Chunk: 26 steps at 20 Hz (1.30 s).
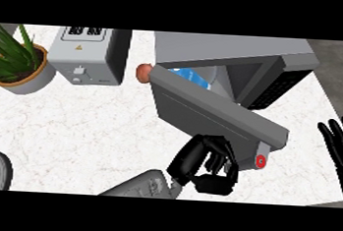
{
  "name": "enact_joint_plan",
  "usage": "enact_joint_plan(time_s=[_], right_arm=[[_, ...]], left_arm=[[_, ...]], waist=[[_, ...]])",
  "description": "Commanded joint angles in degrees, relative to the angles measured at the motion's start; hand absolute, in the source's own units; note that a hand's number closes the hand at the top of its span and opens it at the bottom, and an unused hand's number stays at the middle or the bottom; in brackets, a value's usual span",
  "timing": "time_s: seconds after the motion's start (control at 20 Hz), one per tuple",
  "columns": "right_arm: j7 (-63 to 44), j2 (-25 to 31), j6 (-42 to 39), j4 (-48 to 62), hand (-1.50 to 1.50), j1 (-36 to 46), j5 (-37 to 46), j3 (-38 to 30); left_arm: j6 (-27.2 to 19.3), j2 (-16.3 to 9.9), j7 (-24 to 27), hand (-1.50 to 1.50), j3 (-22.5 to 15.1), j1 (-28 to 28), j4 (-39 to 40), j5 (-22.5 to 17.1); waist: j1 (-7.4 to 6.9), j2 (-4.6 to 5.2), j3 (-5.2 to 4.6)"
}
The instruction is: Pick up the milk, place it into the microwave and close the microwave
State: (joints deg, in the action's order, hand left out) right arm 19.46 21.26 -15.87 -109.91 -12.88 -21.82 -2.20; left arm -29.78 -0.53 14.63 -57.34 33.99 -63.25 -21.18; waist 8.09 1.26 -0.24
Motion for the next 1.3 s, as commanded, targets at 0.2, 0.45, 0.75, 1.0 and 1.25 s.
enact_joint_plan(time_s=[0.2, 0.45, 0.75, 1.0, 1.25], right_arm=[[-3.1, 2.7, -3.8, -3.6, -1.5, 2.3, -5.0, 0.3], [-4.4, 3.0, -4.2, -6.0, -1.5, 3.2, -7.8, 0.3], [-6.9, 4.0, -4.3, -6.7, -1.5, 4.3, -10.8, 0.0], [-7.9, 4.5, -4.6, -8.4, -1.5, 4.2, -12.5, 0.0], [-9.1, 6.4, -5.2, -9.2, -1.5, 5.4, -13.9, -1.1]], left_arm=[[-4.6, 0.5, 1.0, 1.5, 2.9, 9.6, 3.9, -8.9], [-5.8, 0.5, 0.4, 1.5, 5.6, 13.9, 9.0, -13.3], [-6.8, 0.5, 5.3, 1.5, 11.8, 16.2, 9.5, -20.2], [-4.8, 0.5, 8.3, 1.5, 14.5, 19.3, 13.4, -23.6], [-4.7, 0.5, 10.8, 1.5, 14.6, 20.0, 15.6, -25.8]], waist=[[4.1, 0.97, 0.01], [6.3, 1.71, 0.04], [7.23, 2.78, -0.25], [8.77, 3.03, -0.13], [9.52, 3.2, -0.05]])
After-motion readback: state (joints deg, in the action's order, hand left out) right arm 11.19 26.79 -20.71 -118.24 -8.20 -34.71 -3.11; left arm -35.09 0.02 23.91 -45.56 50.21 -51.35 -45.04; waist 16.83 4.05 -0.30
